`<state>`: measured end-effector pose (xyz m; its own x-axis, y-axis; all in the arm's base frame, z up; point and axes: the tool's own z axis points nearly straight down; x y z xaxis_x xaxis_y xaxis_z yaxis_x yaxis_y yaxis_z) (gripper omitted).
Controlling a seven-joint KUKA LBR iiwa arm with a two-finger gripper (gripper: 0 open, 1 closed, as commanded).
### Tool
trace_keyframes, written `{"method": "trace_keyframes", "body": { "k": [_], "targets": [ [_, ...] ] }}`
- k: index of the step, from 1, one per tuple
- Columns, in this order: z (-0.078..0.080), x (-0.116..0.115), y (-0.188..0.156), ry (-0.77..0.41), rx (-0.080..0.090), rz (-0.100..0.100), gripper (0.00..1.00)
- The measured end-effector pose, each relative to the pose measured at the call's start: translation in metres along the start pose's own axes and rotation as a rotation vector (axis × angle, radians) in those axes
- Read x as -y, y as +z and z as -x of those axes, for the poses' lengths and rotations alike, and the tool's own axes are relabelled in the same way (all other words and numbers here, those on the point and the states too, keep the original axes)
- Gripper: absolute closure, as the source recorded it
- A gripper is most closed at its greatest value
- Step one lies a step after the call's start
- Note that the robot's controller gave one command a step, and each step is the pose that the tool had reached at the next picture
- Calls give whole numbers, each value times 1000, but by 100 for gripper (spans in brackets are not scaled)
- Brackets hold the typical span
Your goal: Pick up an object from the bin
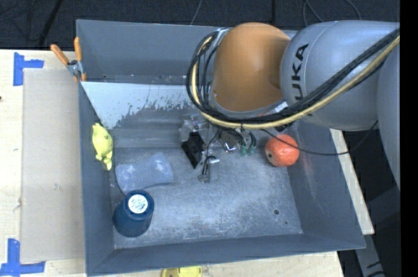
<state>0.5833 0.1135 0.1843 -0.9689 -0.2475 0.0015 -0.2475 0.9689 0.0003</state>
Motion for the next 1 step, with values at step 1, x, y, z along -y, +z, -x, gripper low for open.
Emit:
{"method": "trace_keyframes", "body": {
  "k": [1],
  "targets": [
    [-14, -32, 3, 97, 1, 0, 0]
  ]
}}
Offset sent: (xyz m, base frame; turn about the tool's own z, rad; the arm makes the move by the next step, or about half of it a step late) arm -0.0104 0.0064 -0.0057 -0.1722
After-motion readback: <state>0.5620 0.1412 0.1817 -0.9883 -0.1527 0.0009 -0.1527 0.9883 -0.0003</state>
